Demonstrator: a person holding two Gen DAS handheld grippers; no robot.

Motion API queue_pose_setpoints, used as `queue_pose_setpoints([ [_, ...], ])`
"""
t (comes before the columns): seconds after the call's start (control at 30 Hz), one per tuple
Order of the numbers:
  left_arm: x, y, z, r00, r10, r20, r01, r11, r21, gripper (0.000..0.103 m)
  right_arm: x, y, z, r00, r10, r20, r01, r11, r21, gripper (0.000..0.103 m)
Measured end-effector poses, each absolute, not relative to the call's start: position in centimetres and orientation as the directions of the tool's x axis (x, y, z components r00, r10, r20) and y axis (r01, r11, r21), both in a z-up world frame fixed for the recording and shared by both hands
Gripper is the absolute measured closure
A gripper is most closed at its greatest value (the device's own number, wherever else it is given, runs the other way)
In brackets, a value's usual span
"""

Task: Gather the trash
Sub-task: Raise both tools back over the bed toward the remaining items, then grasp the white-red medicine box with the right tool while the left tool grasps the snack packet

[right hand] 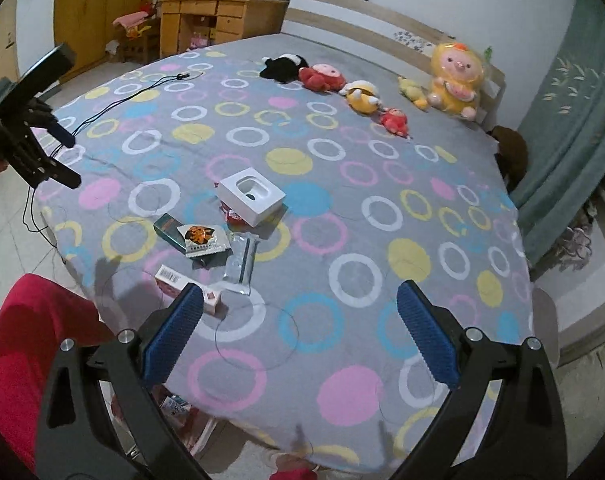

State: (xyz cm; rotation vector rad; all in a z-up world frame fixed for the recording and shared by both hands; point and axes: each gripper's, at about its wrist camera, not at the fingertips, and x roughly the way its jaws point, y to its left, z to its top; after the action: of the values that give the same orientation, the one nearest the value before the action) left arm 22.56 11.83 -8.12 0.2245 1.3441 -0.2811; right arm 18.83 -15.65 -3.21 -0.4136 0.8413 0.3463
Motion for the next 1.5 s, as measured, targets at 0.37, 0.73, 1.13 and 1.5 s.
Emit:
queue_pose_setpoints([
  [0.37, 27.3, 7.2, -13.1, 0.066, -0.117, -0.991, 0.411, 0.908, -0.080, 0.012, 24.3, -13.4, -7.6, 0.505, 0.220, -0.834, -0.553, 0.825, -0.118, 0.008],
  [0.73, 31.8, 3.2, -17.0, -0.017, -0.156, -0.988, 0.445, 0.884, -0.147, 0.012, 26.6, -11.4, -11.6, 0.371, 0.306, -0.877, -0.688, 0.725, -0.038, 0.008],
  [1.13, 34.3, 0.4, -21.0, -0.081, -0.161, -0.984, 0.465, 0.867, -0.180, 0.012, 25.3, -7.9, -17.0, 0.229, 0.346, -0.910, -0.798, 0.602, 0.028, 0.008],
  [1.5, 35.1, 0.5, -24.1, -0.112, -0.175, -0.978, 0.427, 0.880, -0.206, 0.022, 23.6, -3.6, -22.8, 0.197, 0.257, -0.946, -0.888, 0.456, -0.061, 0.018],
])
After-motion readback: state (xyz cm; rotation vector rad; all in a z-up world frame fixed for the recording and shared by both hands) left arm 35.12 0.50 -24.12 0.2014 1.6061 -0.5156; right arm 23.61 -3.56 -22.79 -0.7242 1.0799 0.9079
